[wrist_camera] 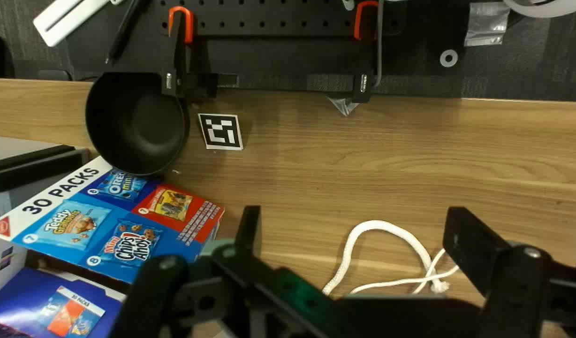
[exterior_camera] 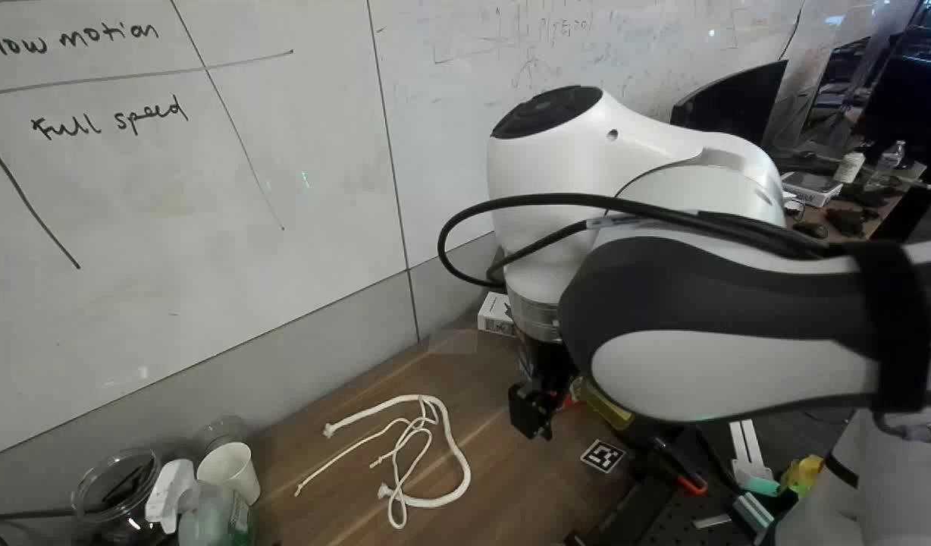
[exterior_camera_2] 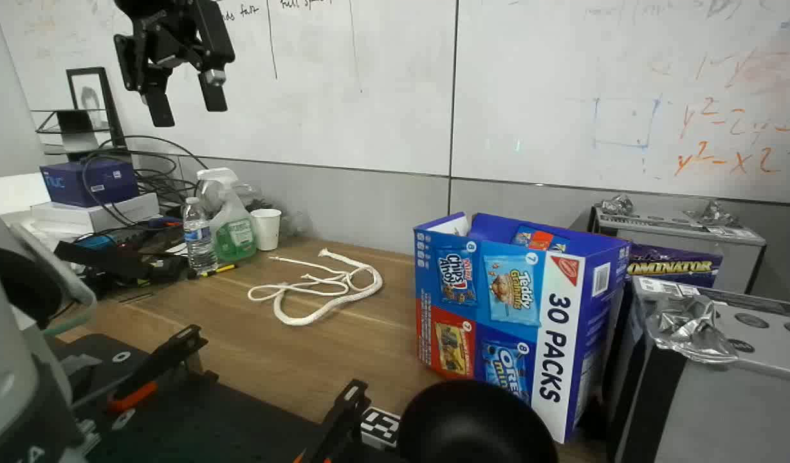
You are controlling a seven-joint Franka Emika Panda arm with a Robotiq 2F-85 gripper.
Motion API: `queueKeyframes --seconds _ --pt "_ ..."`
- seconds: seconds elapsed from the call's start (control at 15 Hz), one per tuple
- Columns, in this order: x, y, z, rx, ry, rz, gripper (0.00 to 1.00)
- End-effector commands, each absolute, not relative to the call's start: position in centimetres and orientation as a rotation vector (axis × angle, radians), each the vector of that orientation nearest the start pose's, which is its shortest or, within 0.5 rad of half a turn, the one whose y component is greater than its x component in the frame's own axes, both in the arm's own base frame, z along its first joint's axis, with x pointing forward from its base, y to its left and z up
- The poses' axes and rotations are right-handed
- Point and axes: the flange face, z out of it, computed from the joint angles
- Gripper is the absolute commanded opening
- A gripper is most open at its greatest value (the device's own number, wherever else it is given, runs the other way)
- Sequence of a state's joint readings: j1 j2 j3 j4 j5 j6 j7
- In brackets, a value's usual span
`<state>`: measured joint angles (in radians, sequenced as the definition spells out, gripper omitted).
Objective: Place the white ropes inside the blue box
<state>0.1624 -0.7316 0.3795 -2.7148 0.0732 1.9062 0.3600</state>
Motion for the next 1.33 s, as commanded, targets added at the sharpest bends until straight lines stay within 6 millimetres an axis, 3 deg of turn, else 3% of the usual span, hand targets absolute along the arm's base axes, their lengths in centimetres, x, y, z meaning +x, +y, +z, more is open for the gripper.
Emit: queueKeyframes --seconds 0.0,0.6,0.8,0.87,1.13,1.27 --pt "27.5 16.3 41.7 -3.351 -0.082 0.047 1.00" --pt "27.5 16.3 41.7 -3.350 -0.082 0.045 1.00" --pt "31.4 16.8 40.4 -3.337 -0.018 0.027 1.00" --pt "33.8 16.8 39.1 -3.320 -0.008 0.004 1.00" --pt "40.2 15.2 36.2 -3.224 0.123 -0.103 1.00" --pt "43.7 14.3 34.3 -3.161 0.267 -0.105 1.00"
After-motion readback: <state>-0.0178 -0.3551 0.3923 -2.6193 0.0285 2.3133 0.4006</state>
